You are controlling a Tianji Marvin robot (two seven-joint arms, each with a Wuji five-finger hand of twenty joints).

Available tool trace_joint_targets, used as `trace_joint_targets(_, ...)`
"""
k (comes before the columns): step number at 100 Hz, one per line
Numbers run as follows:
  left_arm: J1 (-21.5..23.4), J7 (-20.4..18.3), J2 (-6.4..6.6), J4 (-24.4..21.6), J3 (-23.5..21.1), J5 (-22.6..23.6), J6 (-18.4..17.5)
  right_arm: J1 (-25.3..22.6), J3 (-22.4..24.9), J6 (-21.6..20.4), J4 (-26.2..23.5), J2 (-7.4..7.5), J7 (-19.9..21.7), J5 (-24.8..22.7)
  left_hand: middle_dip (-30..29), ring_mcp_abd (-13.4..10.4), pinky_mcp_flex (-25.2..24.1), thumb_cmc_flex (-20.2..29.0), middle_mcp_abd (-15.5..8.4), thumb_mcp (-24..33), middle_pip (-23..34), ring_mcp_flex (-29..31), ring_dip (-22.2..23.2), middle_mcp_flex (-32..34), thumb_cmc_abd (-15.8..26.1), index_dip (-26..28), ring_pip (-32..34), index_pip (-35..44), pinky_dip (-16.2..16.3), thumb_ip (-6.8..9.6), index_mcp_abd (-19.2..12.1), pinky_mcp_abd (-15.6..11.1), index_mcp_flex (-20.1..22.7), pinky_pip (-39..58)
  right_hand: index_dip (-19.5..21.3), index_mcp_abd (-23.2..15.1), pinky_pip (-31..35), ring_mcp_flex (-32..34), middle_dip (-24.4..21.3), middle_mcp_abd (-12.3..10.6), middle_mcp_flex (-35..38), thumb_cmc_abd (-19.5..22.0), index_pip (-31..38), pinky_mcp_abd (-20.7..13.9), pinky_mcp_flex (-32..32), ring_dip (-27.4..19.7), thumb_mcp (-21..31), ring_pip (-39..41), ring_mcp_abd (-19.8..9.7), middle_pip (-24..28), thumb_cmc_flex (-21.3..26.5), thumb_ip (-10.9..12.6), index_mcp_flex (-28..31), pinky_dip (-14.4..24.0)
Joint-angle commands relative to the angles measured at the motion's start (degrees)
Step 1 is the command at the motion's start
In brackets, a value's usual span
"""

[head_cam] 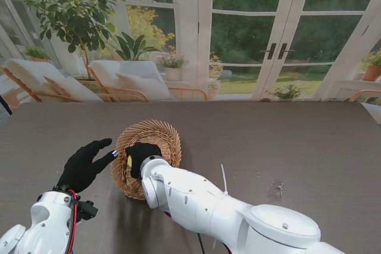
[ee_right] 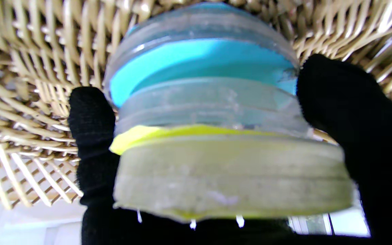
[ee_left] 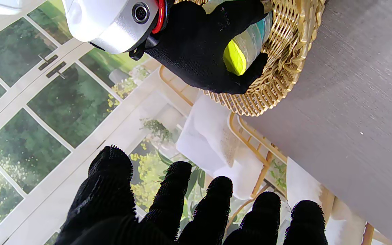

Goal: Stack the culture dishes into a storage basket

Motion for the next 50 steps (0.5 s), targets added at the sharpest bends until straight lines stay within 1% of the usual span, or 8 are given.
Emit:
trace_joint_targets(1, 0.32, -1.05, -0.04, -0.58, -0.02, -0.17, 0.48, -0.22, -0.24, 0.38, -0.71, 0.35, 1.18, -0.41, -0.32, -1.23, -0.99, -0.35, -0.25, -1.01, -0.14, -1.47, -0.41, -0.87, 1.66, 0.12, -0.75, -0.16, -0.21, 0.66, -0.67, -1.46, -0.06, -1.70, -0.67, 0.97, -1.31, -1.00, -0.80, 1.82, -3.01, 3.32, -0.54, 0.15, -22.59, -0.84, 5.82, 0.02, -6.20, -1.03, 1.20, 4.36, -1.86, 2.58)
trace_joint_targets(31, 0.49, -1.26, -0.01, -0.84, -0.03, -0.18, 0.76, -0.12, -0.55, 1.15, -1.78, 0.80, 1.92, -1.01, -0.32, -1.13, -0.98, -0.36, -0.16, -1.01, -0.15, -1.47, -0.41, -0.87, 1.69, 0.09, -0.76, -0.26, -0.21, 0.66, -0.51, -1.38, -0.27, -1.70, -1.16, 0.99, -3.47, -2.78, -1.97, 1.95, -4.44, 5.25, -1.78, 0.64, -24.68, -2.71, 2.78, -3.79, -5.45, -2.24, -2.57, 3.89, -3.80, 3.02)
trace_joint_targets(50, 0.61, -1.44, 0.02, -1.02, -0.01, -0.18, 1.01, -0.24, -0.52, 1.28, -2.06, 0.98, 2.06, -0.99, -0.32, -1.12, -0.97, -0.39, -0.16, -1.03, -0.13, -1.45, -0.41, -0.82, 1.72, 0.11, -0.76, -0.20, -0.21, 0.66, -0.49, -1.39, -0.11, -1.70, -1.36, 1.13, -5.33, -3.54, -2.82, 1.90, -4.53, 6.50, -2.26, 1.26, -25.57, -3.94, 1.48, -6.12, -4.85, -3.11, -3.68, 3.81, -4.24, 2.60)
